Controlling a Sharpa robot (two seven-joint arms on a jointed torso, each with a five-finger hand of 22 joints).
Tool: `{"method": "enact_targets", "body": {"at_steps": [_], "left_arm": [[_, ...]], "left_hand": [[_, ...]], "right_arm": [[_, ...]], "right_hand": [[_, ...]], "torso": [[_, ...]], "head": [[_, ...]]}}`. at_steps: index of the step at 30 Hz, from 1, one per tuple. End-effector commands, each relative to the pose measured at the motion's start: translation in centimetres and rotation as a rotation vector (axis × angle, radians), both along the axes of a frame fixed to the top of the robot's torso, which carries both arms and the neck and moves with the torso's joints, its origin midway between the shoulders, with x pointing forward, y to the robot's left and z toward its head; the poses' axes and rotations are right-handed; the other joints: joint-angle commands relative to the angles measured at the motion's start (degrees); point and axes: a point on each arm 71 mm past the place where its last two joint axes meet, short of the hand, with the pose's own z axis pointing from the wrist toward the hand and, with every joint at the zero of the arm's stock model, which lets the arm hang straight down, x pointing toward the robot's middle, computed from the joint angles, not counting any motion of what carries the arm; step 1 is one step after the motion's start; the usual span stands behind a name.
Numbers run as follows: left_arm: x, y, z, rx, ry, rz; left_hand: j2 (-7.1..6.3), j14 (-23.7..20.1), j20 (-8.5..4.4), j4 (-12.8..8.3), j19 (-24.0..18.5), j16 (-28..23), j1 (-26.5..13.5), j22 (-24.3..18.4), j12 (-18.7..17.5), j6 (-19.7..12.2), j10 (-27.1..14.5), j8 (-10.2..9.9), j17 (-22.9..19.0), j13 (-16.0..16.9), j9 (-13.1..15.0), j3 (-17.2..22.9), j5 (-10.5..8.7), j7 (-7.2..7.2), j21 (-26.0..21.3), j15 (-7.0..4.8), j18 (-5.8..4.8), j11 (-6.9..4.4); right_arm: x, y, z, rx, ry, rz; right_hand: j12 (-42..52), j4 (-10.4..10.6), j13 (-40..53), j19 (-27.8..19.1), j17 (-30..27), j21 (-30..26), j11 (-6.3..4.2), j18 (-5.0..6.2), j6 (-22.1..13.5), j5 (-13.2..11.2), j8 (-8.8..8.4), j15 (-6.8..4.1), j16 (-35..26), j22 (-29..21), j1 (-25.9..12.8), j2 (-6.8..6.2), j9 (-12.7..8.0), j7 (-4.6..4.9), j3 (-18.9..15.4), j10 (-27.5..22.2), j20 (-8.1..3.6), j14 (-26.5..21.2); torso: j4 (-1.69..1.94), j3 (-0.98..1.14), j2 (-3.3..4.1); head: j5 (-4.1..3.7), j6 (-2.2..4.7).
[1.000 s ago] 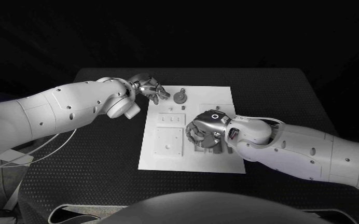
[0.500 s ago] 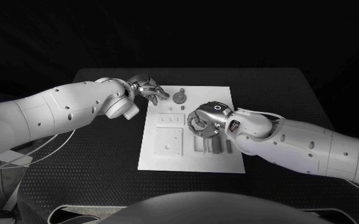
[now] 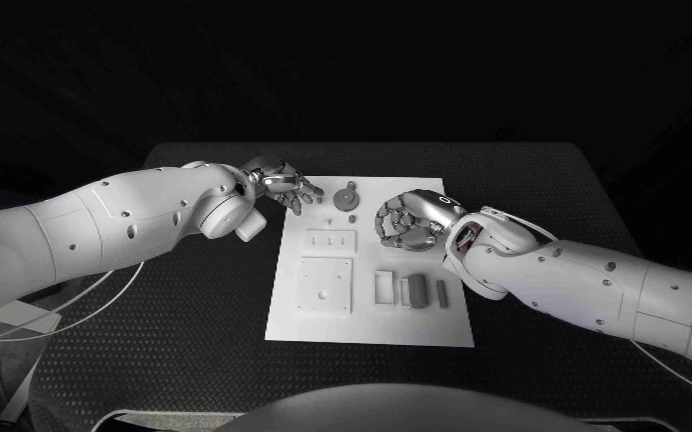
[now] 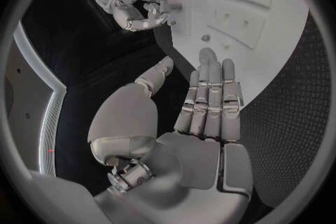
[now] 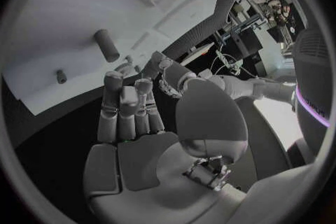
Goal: Assemble the parts on the task board
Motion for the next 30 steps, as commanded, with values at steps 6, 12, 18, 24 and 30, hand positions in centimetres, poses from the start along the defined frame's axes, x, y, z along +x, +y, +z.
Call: {"method": "enact_targets", "body": {"at_steps": [6, 12, 18, 24, 30], "left_arm": [[-0.3, 0.0, 0.1, -0.106, 0.035, 0.009], [-0.4, -0.1, 1.0, -0.107, -0.108, -0.04], [-0.3, -0.1, 1.9, -0.088, -0.248, -0.062], [-0.6, -0.7, 2.6, -0.017, -0.4, -0.148], [-1.0, -2.0, 3.2, 0.018, -0.518, -0.219]], "left_hand": [[0.05, -0.1, 0.11, -0.2, -0.2, -0.4, -0.5, -0.1, -0.4, -0.4, 0.4, 0.0, 0.2, 0.0, -0.1, -0.4, -0.21, -0.02, -0.4, 0.15, 0.71, -0.1], [0.49, -0.2, 0.17, -0.8, -0.4, -0.6, 0.6, -0.3, -0.4, -0.1, 0.7, 0.2, 0.5, 0.1, -0.2, -0.2, -0.15, -0.11, -0.4, 0.22, 0.74, -0.21], [0.61, -0.8, 0.51, -2.8, -1.1, -1.4, 3.9, -0.7, -0.8, 0.1, 0.3, 0.5, 1.0, 0.1, -0.4, 0.8, -0.1, -0.4, -0.4, 0.6, 0.61, 0.02], [-0.07, -1.5, 0.89, -3.9, -1.9, -2.1, 7.5, -1.0, -1.3, 0.3, 0.0, 0.8, 1.7, 0.2, -0.8, 1.5, -0.01, -0.75, -0.4, 1.02, 0.57, 0.23], [-1.07, -2.9, 1.58, -3.9, -3.6, -3.4, 9.6, -1.6, -2.0, 0.0, -0.8, 0.8, 2.1, 0.2, -1.2, 1.3, 0.02, -0.83, -0.6, 1.77, 0.39, 0.62]], "right_arm": [[0.8, -1.1, -0.4, 0.202, 0.199, -0.097], [1.6, -2.0, -0.8, 0.309, 0.35, -0.154], [2.3, -2.7, -0.9, 0.435, 0.507, -0.192], [3.3, -3.4, -1.0, 0.54, 0.645, -0.208], [3.5, -3.6, -1.3, 0.653, 0.788, -0.207]], "right_hand": [[0.5, 0.0, -0.5, -0.2, -0.1, -0.6, 0.35, 0.46, 1.1, 0.2, -0.82, 0.36, 0.1, 0.8, -1.2, 0.9, 0.0, 2.24, -0.1, -1.1, 0.29, -0.3], [0.8, -0.1, -0.7, -0.5, -0.1, -0.8, 0.56, 0.46, 0.8, 0.1, -1.12, 0.58, 0.2, 0.9, -1.8, 1.68, 0.1, 2.44, -0.3, -1.7, 0.5, -0.7], [1.3, -0.4, -0.9, -0.9, 0.0, -0.9, 0.73, 0.46, 0.7, 0.1, -1.35, 0.74, 0.3, 1.0, -2.7, 2.37, 0.2, 2.61, -0.8, -2.3, 0.66, -1.1], [1.6, -0.6, -1.1, -1.0, 0.0, -0.9, 0.8, 0.46, 0.7, 0.1, -1.45, 0.82, 0.4, 1.1, -3.2, 2.9, 0.3, 2.67, -1.1, -2.6, 0.74, -1.4], [1.8, -0.7, -1.2, -1.2, 0.0, -0.9, 0.86, 0.46, 0.6, 0.1, -1.56, 0.89, 0.5, 1.1, -3.6, 3.25, 0.4, 2.73, -1.4, -2.9, 0.81, -1.6]], "torso": [[0.02, 0.06, 0.04], [0.01, -0.01, 0.1], [0.05, 0.03, 0.1], [0.03, -0.06, 0.01], [0.01, -0.08, -0.02]], "head": [[-0.11, 1.94], [-0.43, 3.07], [-0.67, 4.18], [-1.08, 5.2], [-1.44, 6.2]]}}
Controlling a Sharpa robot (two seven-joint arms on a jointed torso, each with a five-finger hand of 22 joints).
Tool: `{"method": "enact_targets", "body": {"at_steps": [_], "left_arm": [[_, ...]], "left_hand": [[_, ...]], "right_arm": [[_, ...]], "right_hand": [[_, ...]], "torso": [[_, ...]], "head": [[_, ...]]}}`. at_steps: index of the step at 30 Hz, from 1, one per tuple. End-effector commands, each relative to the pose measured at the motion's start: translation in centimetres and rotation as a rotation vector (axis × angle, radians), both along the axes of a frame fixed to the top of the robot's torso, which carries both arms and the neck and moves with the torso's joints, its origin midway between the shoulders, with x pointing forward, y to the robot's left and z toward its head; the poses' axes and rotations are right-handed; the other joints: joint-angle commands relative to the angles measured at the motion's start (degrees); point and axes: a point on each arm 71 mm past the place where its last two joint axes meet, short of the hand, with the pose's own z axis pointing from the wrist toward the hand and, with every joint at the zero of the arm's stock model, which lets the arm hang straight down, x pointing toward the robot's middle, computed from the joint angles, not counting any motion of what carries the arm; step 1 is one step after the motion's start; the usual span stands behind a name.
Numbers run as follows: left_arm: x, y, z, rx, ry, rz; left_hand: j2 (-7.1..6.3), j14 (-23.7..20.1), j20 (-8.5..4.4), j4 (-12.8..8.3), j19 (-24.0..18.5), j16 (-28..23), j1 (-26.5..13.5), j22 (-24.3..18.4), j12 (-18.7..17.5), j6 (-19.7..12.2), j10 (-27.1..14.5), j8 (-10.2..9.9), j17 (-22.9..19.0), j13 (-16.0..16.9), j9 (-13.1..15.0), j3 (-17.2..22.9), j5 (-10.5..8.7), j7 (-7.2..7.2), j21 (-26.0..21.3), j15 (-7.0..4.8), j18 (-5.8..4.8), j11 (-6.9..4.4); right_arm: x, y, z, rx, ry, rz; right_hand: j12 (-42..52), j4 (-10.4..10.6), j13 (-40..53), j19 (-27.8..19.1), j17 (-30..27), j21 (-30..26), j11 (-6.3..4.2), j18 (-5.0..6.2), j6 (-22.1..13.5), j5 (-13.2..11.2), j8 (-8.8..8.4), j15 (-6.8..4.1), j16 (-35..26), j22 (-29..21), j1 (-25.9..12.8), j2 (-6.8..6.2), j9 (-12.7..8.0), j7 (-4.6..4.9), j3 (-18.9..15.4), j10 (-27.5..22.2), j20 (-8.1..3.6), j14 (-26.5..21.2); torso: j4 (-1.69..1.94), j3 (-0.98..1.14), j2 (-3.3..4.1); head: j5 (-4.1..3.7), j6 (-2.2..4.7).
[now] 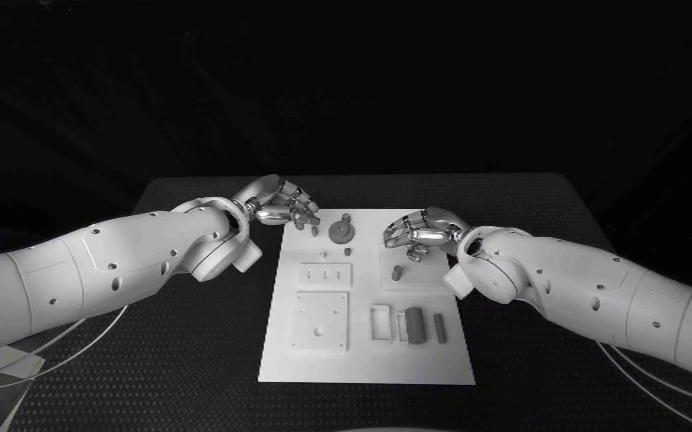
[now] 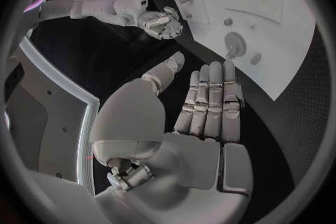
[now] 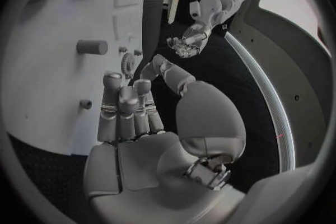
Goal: Assemble the parts on the task board
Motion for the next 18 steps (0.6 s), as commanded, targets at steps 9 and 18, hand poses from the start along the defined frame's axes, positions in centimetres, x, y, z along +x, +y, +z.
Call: {"method": "enact_targets", "body": {"at_steps": [9, 18], "left_arm": [[-0.9, -3.2, 2.0, 0.091, -0.389, -0.135], [-1.8, -6.2, 2.8, 0.091, -0.527, -0.203]], "left_hand": [[-4.32, -6.5, 3.29, 0.0, -6.4, -5.9, 3.4, -3.3, -2.4, -2.9, -4.3, -0.7, -1.0, -0.5, -1.0, 0.7, -0.02, -0.78, -0.4, 3.42, 0.88, 1.83], [-8.19, -11.1, 5.69, 0.6, -9.8, -9.9, 3.7, -5.6, -4.8, -8.0, -9.8, -2.3, -1.8, -1.1, -1.9, 1.5, -0.12, -1.69, -0.4, 5.85, 1.87, 2.76]], "right_arm": [[0.1, 0.5, 0.6, 0.466, 0.303, 0.087], [0.4, 0.8, 2.3, 0.584, 0.312, 0.188]], "right_hand": [[0.7, 0.0, -0.3, -0.9, 0.2, -0.5, 0.22, 0.86, 1.2, 0.2, -0.58, 0.32, 0.4, 1.1, -1.0, 0.32, 0.1, 2.07, -0.7, -1.2, 0.18, -1.1], [1.1, 0.1, -0.5, -1.3, 0.3, -0.5, 0.4, 0.86, 1.0, 0.3, -0.8, 0.51, 0.6, 1.2, -1.4, 0.79, 0.2, 2.24, -0.9, -1.9, 0.39, -1.8]], "torso": [[0.14, -0.1, 0.0], [-0.04, -0.09, -0.03]], "head": [[-0.89, 2.23], [-1.04, 3.07]]}}
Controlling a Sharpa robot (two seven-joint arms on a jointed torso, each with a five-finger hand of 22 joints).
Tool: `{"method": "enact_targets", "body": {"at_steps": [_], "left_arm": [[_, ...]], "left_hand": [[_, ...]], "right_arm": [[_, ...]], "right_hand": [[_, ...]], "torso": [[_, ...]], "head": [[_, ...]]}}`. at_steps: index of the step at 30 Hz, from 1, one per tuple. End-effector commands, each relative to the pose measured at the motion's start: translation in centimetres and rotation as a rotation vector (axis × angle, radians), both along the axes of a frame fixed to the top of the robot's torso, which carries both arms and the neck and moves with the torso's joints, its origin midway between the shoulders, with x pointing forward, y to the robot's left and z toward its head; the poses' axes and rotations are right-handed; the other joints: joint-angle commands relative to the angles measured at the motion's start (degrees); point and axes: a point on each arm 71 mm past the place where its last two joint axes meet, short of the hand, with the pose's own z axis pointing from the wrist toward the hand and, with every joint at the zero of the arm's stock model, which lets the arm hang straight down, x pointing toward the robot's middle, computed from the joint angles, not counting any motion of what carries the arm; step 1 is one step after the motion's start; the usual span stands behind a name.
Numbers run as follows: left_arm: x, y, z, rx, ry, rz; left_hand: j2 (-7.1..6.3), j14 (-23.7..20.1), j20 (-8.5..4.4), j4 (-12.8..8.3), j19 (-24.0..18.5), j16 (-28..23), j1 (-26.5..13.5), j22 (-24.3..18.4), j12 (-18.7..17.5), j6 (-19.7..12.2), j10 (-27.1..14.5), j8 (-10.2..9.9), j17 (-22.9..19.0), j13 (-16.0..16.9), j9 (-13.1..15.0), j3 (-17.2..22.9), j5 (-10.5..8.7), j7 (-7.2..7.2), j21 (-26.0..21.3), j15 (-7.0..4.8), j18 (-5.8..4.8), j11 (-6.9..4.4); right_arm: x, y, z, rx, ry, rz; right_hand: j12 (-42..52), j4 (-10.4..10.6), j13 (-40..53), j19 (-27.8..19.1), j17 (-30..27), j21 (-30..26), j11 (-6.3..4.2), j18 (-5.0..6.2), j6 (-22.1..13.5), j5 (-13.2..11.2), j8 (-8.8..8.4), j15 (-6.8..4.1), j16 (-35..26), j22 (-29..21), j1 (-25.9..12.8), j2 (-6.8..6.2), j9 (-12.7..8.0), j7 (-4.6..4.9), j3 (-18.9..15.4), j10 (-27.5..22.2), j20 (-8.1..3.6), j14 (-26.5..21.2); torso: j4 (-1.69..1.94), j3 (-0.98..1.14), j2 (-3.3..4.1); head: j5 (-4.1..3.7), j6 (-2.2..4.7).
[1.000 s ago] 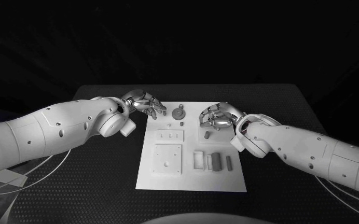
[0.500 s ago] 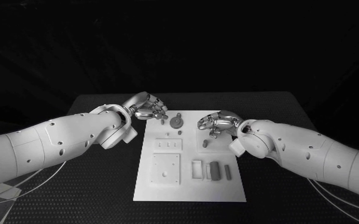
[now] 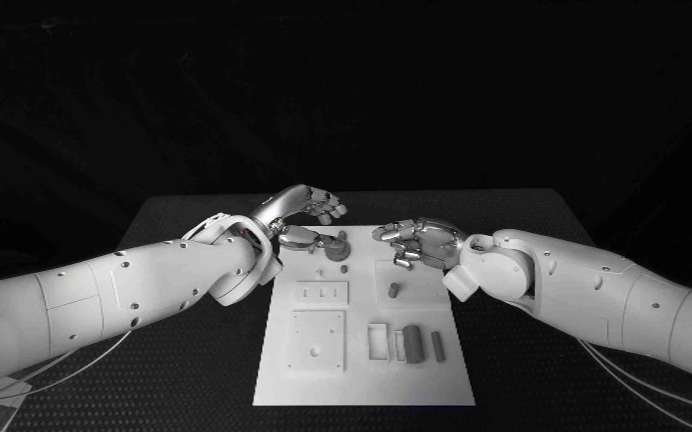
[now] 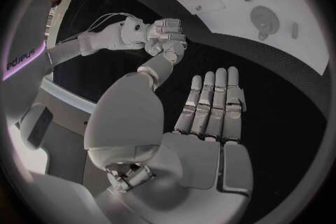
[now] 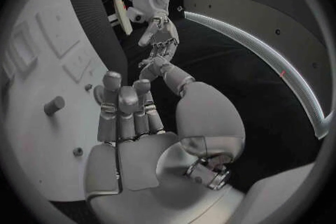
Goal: Assemble the parts on the task board
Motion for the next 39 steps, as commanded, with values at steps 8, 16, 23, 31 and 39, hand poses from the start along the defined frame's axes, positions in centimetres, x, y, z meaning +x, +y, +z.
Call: {"method": "enact_targets", "body": {"at_steps": [8, 16, 23, 31, 39], "left_arm": [[-1.5, -2.8, 1.3, -0.017, -0.192, -0.09], [-1.9, -2.9, 1.3, -0.05, -0.178, -0.099], [-2.1, -3.3, 1.2, -0.049, -0.157, -0.119], [-2.1, -3.6, 1.1, -0.043, -0.142, -0.131], [-2.2, -3.9, 1.0, -0.039, -0.126, -0.139]], "left_hand": [[-1.18, -4.2, 1.83, -0.5, -3.6, -2.8, 0.2, -1.5, -0.9, -2.8, -3.7, -0.2, -0.5, 0.1, -0.2, -1.2, -0.17, -1.03, -0.1, 1.9, 1.6, 0.37], [-0.96, -4.9, 2.25, 0.6, -4.0, -3.0, -0.1, -2.0, -0.1, -0.6, -3.7, 1.6, -0.2, 0.7, 0.2, -0.7, -0.17, -1.81, 0.1, 2.15, 1.94, 0.18], [-0.54, -5.0, 2.3, 2.0, -4.7, -2.8, -0.1, -2.4, 0.7, 1.6, -3.3, 3.1, 0.2, 1.3, 0.5, 0.2, -0.17, -2.29, 0.0, 2.15, 1.73, 0.33], [0.38, -5.4, 2.61, 3.2, -7.8, -2.8, 0.0, -3.6, 1.3, 3.8, -3.4, 4.1, 0.6, 2.0, 0.3, 0.8, -0.15, -1.96, -0.2, 2.19, 0.39, 1.03], [-0.04, -6.8, 3.03, 3.9, -11.3, -3.6, -0.1, -5.1, 1.4, 2.9, -4.3, 3.5, 0.5, 2.3, -0.5, 0.6, -0.15, -2.03, -0.2, 2.77, -1.07, 1.43]], "right_arm": [[-0.4, 1.0, 0.8, 0.16, 0.023, 0.082], [-0.4, 0.8, 0.7, 0.16, 0.024, 0.098], [-0.7, 1.3, 0.9, 0.176, 0.024, 0.123], [-0.9, 1.9, 1.3, 0.19, 0.02, 0.149], [-1.1, 2.1, 1.4, 0.19, 0.017, 0.168]], "right_hand": [[0.4, 0.0, -0.2, -0.6, 0.1, -0.3, 0.02, 0.74, 1.4, 0.3, -0.16, 0.05, 0.4, 1.2, -0.7, 0.19, 0.2, 1.83, -0.5, -0.7, 0.0, -0.7], [0.5, 0.0, -0.2, -0.7, 0.2, -0.3, 0.05, 0.74, 1.3, 0.3, -0.22, 0.08, 0.5, 1.2, -0.8, 0.25, 0.2, 1.86, -0.5, -0.9, 0.04, -0.8], [0.5, 0.0, -0.3, -0.7, 0.2, -0.2, 0.07, 0.74, 1.3, 0.3, -0.24, 0.09, 0.6, 1.2, -0.8, 0.28, 0.2, 1.88, -0.5, -1.0, 0.05, -0.9], [0.6, 0.0, -0.3, -0.8, 0.3, -0.2, 0.1, 0.74, 1.3, 0.3, -0.28, 0.12, 0.7, 1.2, -0.8, 0.37, 0.3, 1.9, -0.5, -1.1, 0.08, -1.0], [0.7, 0.0, -0.4, -0.9, 0.3, -0.2, 0.12, 0.74, 1.2, 0.3, -0.3, 0.14, 0.7, 1.2, -0.8, 0.45, 0.3, 1.92, -0.5, -1.2, 0.1, -1.1]], "torso": [[-0.11, 0.1, 0.0], [-0.09, 0.14, 0.0], [-0.03, 0.15, -0.01], [-0.06, 0.17, 0.0], [-0.09, 0.17, 0.0]], "head": [[-0.06, 0.66], [0.03, 1.2], [0.1, 1.11], [0.32, 0.95], [0.41, 0.71]]}}
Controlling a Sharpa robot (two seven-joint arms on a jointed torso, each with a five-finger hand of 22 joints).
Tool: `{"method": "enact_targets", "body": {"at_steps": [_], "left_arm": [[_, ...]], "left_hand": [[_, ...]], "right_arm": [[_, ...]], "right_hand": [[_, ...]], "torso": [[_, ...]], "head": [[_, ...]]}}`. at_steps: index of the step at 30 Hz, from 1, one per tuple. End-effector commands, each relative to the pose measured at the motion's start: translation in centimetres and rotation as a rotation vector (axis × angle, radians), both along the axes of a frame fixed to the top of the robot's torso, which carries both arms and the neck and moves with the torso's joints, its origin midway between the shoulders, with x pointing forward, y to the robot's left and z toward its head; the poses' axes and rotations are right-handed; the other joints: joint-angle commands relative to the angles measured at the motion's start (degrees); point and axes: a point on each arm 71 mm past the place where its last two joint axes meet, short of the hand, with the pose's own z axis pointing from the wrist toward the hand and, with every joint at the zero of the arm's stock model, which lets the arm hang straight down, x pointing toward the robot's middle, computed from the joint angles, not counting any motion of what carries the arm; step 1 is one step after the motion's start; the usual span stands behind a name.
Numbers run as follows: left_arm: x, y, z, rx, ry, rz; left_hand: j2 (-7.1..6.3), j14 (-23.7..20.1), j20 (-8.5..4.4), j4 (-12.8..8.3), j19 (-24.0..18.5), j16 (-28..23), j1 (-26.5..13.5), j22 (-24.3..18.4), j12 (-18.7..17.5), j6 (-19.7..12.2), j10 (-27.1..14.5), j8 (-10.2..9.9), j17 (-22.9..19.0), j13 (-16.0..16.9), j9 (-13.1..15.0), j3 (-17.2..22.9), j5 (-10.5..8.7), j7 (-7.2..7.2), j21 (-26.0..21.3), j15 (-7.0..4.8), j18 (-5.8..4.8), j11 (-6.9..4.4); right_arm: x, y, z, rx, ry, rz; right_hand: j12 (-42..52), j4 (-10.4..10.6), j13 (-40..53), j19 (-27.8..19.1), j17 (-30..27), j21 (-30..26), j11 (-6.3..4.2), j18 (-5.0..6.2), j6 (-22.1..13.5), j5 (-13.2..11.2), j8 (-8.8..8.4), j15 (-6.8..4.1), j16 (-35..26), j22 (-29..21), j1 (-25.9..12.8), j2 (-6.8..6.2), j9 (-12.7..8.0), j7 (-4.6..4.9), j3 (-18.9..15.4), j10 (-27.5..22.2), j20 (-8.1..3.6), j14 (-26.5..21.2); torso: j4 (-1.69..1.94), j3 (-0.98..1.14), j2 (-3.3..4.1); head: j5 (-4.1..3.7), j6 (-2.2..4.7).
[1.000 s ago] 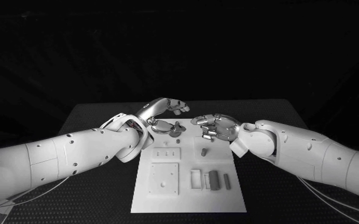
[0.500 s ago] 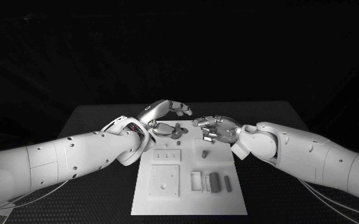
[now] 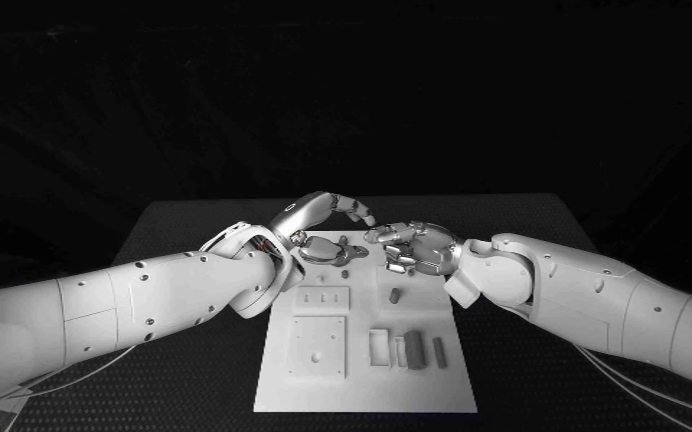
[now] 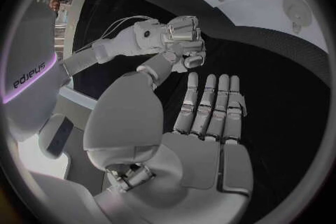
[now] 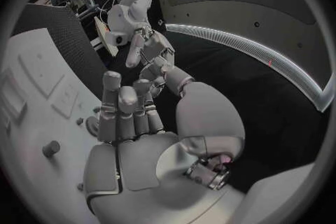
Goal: Assemble the parts on the task board
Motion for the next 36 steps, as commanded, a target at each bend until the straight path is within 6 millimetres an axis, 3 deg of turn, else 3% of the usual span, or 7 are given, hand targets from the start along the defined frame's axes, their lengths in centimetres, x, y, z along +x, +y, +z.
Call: {"method": "enact_targets", "body": {"at_steps": [1, 9, 14, 30, 36], "left_arm": [[-0.14, -0.38, -0.02, 0.0, 0.016, -0.019], [-0.22, -0.53, -0.13, 0.007, 0.032, -0.034], [-0.3, -0.67, -0.24, 0.011, 0.053, -0.051], [-0.2, -0.57, -0.36, 0.014, 0.071, -0.054], [-0.2, -0.52, -0.41, 0.016, 0.08, -0.057]], "left_hand": [[0.1, -0.7, 0.11, 0.3, -0.7, -0.3, 0.0, -0.2, 0.3, -0.5, -0.4, -0.3, 0.0, 0.1, -0.1, -0.1, -0.15, 0.06, -0.2, 0.02, -1.07, 0.1], [0.56, -1.0, 0.25, 1.1, -1.5, -0.4, -0.3, -0.5, 0.4, -0.3, -0.6, -0.2, 0.1, 0.3, -0.2, -0.1, -0.15, 0.14, -0.1, 0.2, -1.38, 0.24], [3.8, -2.2, 0.68, 2.6, -3.6, -0.8, -1.3, -1.1, 0.9, 0.4, -2.4, 0.2, 0.2, 0.3, -0.4, -0.9, -0.16, 0.97, -0.1, 0.51, -1.73, 0.75], [8.67, -2.2, 1.02, 1.4, -4.9, -0.6, -1.5, -1.5, 3.9, 2.2, -3.5, 0.7, 0.5, 0.6, -1.1, -3.1, -0.15, 1.72, 0.1, 0.43, -1.73, 0.71], [9.92, -2.2, 1.11, 1.4, -5.2, -0.7, -1.8, -1.7, 4.5, 2.7, -3.6, 0.8, 0.5, 0.5, -1.3, -3.3, -0.15, 1.92, 0.0, 0.43, -1.73, 0.68]], "right_arm": [[-0.2, 0.26, 0.18, 0.023, -0.008, 0.032], [-0.2, 0.28, 0.16, 0.021, -0.007, 0.037], [-0.17, 0.24, 0.13, 0.017, -0.008, 0.036], [-0.27, 0.23, 0.06, -0.002, -0.019, 0.062], [-0.24, 0.05, 0.0, -0.009, -0.021, 0.067]], "right_hand": [[0.3, 0.0, -0.1, -0.3, 0.1, -0.2, 0.11, 0.71, 1.4, 0.3, 0.21, 0.05, 0.3, 1.2, -0.5, 0.14, 0.1, 1.72, -0.2, -0.4, -0.04, -0.4], [0.3, 0.0, -0.1, -0.4, 0.1, -0.2, 0.12, 0.71, 1.4, 0.3, 0.21, 0.06, 0.4, 1.2, -0.5, 0.23, 0.1, 1.73, -0.2, -0.4, -0.02, -0.5], [0.4, 0.0, -0.1, -0.4, 0.1, -0.1, 0.13, 0.71, 1.4, 0.3, 0.2, 0.07, 0.4, 1.2, -0.5, 0.24, 0.1, 1.73, -0.2, -0.5, -0.02, -0.5], [0.5, -0.1, -0.2, -0.5, 0.1, -0.1, 0.14, 0.71, 1.4, 0.3, 0.18, 0.09, 0.5, 1.2, -0.4, 0.25, 0.2, 1.75, -0.2, -0.6, 0.0, -0.6], [0.5, -0.1, -0.2, -0.5, 0.1, -0.1, 0.15, 0.71, 1.4, 0.3, 0.19, 0.09, 0.5, 1.2, -0.4, 0.27, 0.2, 1.75, -0.2, -0.6, 0.01, -0.6]], "torso": [[-0.02, 0.0, 0.0], [0.0, -0.01, -0.02], [-0.01, 0.0, -0.03], [-0.01, -0.01, 0.01], [0.01, -0.03, -0.02]], "head": [[0.06, -0.15], [0.02, -0.23], [-0.05, -0.3], [-0.14, -0.77], [-0.21, -0.93]]}}
